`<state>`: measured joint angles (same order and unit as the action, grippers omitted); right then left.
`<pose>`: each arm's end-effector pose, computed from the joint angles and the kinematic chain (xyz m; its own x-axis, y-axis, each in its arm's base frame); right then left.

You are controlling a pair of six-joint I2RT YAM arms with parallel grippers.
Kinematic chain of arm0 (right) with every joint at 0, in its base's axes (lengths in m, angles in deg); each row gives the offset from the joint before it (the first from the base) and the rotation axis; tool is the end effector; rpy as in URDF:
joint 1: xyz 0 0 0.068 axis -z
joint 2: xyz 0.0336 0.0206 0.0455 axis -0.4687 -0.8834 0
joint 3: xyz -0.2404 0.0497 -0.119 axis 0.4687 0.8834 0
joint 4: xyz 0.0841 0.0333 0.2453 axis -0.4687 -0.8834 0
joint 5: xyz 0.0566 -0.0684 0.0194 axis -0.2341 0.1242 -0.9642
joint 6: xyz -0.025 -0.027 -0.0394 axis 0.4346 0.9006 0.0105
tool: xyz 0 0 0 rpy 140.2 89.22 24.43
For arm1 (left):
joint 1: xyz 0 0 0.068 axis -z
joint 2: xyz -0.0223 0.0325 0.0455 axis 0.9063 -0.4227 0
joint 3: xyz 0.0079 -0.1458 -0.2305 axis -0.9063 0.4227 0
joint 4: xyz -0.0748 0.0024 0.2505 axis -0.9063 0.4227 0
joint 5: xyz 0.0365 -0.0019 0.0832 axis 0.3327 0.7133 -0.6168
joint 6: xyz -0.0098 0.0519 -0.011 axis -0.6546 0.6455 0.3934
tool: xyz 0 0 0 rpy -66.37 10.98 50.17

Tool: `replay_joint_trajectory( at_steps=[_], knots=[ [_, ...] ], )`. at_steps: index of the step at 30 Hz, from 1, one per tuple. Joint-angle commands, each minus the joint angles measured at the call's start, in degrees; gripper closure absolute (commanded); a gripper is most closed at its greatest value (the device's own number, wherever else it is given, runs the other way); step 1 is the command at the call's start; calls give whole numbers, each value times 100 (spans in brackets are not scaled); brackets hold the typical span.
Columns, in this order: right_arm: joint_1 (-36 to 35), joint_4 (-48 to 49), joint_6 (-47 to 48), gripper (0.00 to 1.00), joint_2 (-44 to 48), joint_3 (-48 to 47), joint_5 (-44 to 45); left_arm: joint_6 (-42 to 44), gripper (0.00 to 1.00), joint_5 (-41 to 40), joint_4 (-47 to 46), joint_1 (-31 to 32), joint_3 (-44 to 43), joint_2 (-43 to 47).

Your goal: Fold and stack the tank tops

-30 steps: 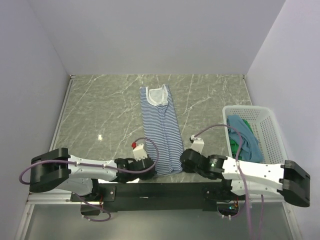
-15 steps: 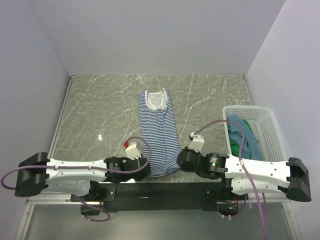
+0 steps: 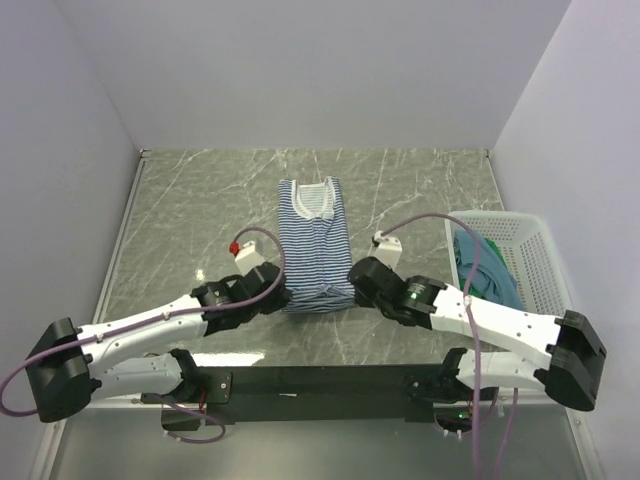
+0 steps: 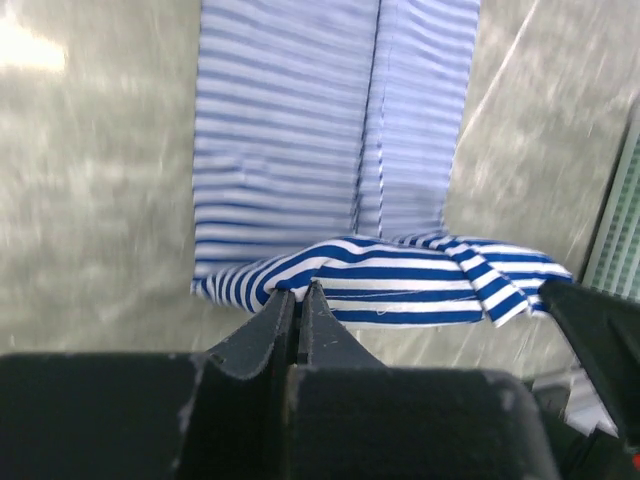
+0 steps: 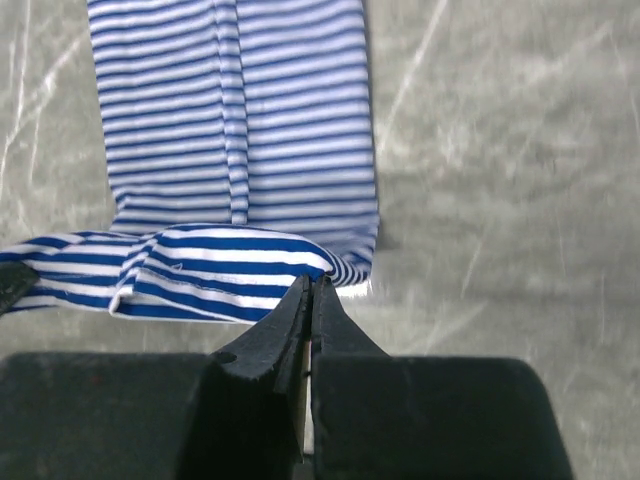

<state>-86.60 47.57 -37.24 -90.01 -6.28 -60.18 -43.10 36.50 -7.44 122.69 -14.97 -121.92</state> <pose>0.1269 0.1767 0.2350 -0.7303 0.1639 -0.6632 -0.0390 0.9592 0.2799 0.1257 -0.1720 0.2211 -0.7180 -0.5076 -0.4762 -0.1963 0.8041 -0.5612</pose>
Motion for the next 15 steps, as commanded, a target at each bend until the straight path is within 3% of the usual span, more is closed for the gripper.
replay_joint_trajectory(
  at_steps=[1, 15],
  knots=[
    [423, 518, 694, 100, -339, -465, -3, 700, 99, 162, -300, -486, -402, -224],
    [2093, 1599, 1715, 100, -2368, -1861, -1057, 2089, 99, 1296, -1170, -2481, -1738, -2218]
  ],
)
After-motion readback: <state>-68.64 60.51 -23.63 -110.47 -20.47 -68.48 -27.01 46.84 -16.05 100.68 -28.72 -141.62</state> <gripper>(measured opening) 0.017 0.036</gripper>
